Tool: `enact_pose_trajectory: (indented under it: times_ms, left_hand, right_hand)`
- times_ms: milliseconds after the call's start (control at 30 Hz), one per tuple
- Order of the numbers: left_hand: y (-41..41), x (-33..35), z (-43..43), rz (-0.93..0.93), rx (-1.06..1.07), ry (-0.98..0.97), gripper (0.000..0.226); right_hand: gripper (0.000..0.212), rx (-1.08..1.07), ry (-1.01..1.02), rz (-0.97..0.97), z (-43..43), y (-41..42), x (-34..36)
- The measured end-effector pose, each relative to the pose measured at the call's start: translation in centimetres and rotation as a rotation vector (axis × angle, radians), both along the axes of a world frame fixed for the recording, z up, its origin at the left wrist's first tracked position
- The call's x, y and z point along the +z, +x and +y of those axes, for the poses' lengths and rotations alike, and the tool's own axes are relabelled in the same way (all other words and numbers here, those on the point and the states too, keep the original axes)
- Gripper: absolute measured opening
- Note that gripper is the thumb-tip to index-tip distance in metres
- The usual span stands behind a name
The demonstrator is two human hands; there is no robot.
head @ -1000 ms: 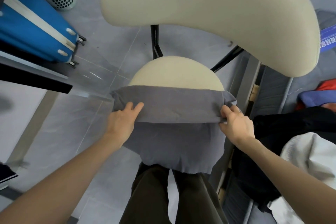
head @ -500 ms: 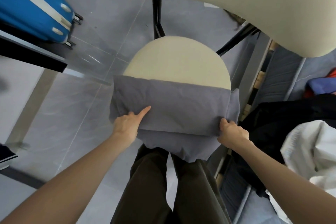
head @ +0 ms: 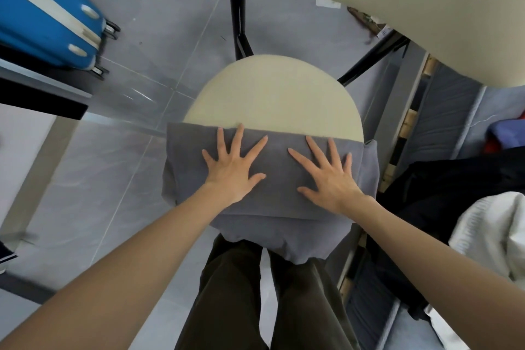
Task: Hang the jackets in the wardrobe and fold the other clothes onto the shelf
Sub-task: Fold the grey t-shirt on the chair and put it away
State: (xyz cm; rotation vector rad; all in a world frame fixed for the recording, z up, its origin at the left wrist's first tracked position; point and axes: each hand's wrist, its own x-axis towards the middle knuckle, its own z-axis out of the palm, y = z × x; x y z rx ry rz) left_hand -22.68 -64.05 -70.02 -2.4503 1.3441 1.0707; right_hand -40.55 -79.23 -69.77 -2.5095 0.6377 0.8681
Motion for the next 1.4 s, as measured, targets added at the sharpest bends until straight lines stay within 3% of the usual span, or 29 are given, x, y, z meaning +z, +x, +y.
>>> enact_pose_trajectory:
  times_ms: [167, 300, 400, 500, 667, 833, 933, 1167, 1400]
  left_hand:
    - [1.2, -1.5, 0.5, 0.004, 0.007, 0.096, 0.096]
    - [1.8, -0.9, -0.1, -0.022, 0.002, 0.14, 0.094]
    - [2.4, -0.2, -1.1, -0.125, -0.047, 0.11, 0.079]
    - [3.7, 0.0, -1.7, -0.162, -0.113, 0.036, 0.069]
    - [6.4, 0.3, -2.0, -0.121, -0.117, -0.045, 0.06]
    - [7.4, 1.6, -1.2, 0.009, -0.141, -0.068, 0.027]
    - [8.5, 3.1, -1.3, -0.031, -0.131, -0.128, 0.02]
    - [13.0, 7.9, -5.3, -0.237, -0.049, -0.313, 0.027]
    - [11.1, 9.5, -3.9, -0.211, -0.047, -0.31, 0.047]
  right_hand:
    - [0.092, -0.247, 0.046, 0.206, -2.3, -4.0, -1.4]
    - [0.088, -0.218, -0.017, 0.275, -3.0, -4.4, -0.4]
    - [0.073, -0.164, -0.231, 0.048, -2.8, -2.6, 0.6]
    - [0.067, -0.211, -0.089, -0.191, -3.2, 0.3, 0.7]
    - [0.073, -0.158, -0.055, 0.047, -5.3, 5.0, -0.4]
    - [0.035, 0.031, 0.096, 0.175, -7.0, 5.6, 0.2]
    - [0.023, 0.012, 0.125, 0.115, -8.2, 5.8, 2.0]
    - [0.025, 0.015, -0.208, -0.179, -12.2, 10.3, 7.5]
    - [0.028, 0.002, -0.268, -0.231, -11.2, 8.5, 9.7]
